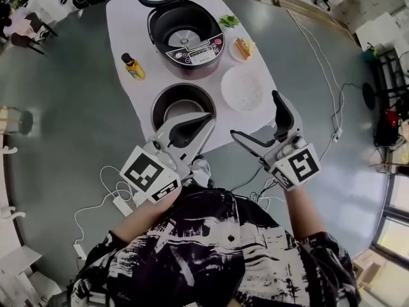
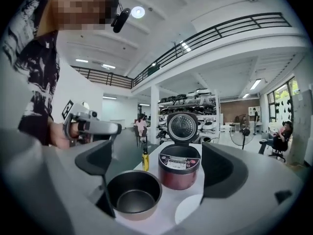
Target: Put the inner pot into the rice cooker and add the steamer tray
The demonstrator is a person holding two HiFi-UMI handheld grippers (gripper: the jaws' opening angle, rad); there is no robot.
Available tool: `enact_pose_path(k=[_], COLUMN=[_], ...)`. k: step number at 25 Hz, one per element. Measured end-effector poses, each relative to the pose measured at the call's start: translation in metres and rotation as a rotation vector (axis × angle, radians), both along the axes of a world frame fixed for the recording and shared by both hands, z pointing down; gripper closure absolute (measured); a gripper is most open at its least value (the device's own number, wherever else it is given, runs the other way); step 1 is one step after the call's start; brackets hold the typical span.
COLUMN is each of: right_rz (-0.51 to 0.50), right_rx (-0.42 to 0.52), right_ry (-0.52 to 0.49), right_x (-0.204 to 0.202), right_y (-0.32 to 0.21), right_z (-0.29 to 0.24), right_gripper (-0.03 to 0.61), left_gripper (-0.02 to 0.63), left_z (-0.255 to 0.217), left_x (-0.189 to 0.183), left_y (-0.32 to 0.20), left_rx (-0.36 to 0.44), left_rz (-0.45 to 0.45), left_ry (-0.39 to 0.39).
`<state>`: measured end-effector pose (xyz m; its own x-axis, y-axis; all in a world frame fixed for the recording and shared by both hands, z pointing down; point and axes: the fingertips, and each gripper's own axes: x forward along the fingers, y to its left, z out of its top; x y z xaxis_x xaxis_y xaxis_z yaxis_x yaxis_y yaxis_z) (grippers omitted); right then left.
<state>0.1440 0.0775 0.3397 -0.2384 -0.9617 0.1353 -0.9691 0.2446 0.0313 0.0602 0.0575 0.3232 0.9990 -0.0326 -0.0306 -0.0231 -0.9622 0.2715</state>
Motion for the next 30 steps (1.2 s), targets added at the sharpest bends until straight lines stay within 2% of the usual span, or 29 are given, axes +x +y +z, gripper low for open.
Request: enact_pose_path(k=[2, 6, 11, 19, 26, 28, 30], right_rz=[-0.043, -0.102, -0.183, -0.289, -0.359, -0.365, -0.356], right_rx=[-0.056, -0.169, -0.328, -0.566, -0.792, -0.854, -0.923], right_ry=[0.032, 0.034, 0.036, 0.046, 0.038, 0.036, 0.048], right_x=[0.001, 0.000, -0.007, -0.017, -0.028, -0.031, -0.031], right_y=[-0.035, -0.092, -0.127, -0.153, -0.158, -0.157, -0.155], right_z=[0.019, 0.063, 0.123, 0.216, 0.286, 0.300, 0.311], right_gripper=[0.041, 0.041, 0.040, 0.041, 0.046, 0.090, 0.215], left_gripper=[0.609, 0.609, 0.609, 0.609, 0.609, 0.609, 0.609], left_z=[0.000, 0.004, 0.011, 0.021, 0.020, 0.019, 0.018], left_x=[-0.001, -0.013, -0.037, -0.070, -0.077, -0.076, -0.075], left_y=[-0.033, -0.087, -0.125, -0.144, -0.135, -0.134, -0.132], left_rx=[-0.003, -0.014, -0.034, -0.049, -0.051, -0.049, -0.046], left_rz=[-0.039, -0.128, -0.243, -0.399, -0.501, -0.513, -0.521], left_ry=[0.015, 0.018, 0.017, 0.015, -0.011, -0.012, -0.010])
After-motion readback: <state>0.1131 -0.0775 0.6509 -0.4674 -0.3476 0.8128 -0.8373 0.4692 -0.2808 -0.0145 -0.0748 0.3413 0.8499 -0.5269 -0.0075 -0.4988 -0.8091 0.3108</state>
